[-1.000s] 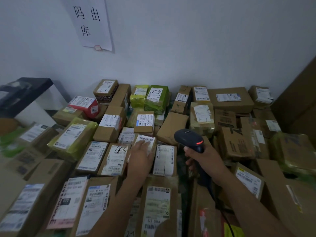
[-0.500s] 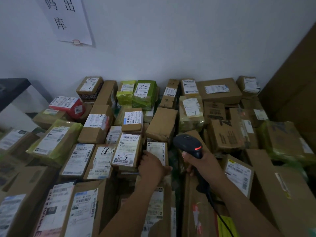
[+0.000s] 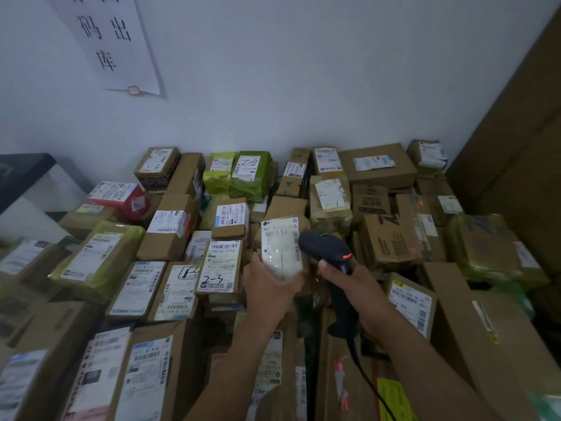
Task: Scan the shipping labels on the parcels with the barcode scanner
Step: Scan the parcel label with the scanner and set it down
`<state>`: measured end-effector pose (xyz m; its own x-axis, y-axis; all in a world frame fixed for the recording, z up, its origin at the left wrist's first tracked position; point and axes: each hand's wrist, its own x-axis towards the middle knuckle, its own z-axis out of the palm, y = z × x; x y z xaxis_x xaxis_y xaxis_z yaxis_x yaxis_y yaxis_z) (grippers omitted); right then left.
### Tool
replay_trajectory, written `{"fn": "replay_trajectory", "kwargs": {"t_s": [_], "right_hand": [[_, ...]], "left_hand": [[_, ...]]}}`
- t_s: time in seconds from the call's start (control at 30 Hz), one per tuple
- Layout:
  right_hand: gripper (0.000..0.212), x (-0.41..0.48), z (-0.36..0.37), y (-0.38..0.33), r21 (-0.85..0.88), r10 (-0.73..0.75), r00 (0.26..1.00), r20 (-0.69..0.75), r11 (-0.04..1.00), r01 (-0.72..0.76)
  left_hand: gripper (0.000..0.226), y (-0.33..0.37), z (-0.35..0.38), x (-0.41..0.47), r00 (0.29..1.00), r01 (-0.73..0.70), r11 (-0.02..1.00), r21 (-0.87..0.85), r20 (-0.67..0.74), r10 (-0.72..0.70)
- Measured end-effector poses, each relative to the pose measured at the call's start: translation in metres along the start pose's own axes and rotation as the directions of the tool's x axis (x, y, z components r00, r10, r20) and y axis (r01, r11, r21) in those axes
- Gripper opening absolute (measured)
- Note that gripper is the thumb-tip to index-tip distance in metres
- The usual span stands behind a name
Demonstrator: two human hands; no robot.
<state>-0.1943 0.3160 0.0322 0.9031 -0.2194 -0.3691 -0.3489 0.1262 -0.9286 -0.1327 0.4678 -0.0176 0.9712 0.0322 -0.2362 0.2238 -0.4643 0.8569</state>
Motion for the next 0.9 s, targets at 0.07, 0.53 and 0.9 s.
{"fn": "replay_trajectory", "kwargs": {"t_s": [0.07,0.53,0.9], "right_hand": [[0.024,-0.006,-0.003,-0.007,0.096,0.023,1.000,-0.007,0.995,-0.022],[0.009,-0.033,-0.034,-0.029,-0.394,-0.106,0.983,0.152,0.905,0.159],[0.015,-0.042,-0.031,-0.025,-0.569,-0.158,0.947,0.280,0.767,0.296]], "left_hand": [[0.093,0.002,-0.006,-0.007,0.998,0.007,0.993,-0.121,0.060,0.001],[0.056,0.001,-0.082,-0.022,0.997,-0.056,0.885,-0.462,-0.076,0.023],[0.044,-0.010,-0.114,-0.016,0.982,-0.157,0.893,-0.422,-0.165,0.095]]}}
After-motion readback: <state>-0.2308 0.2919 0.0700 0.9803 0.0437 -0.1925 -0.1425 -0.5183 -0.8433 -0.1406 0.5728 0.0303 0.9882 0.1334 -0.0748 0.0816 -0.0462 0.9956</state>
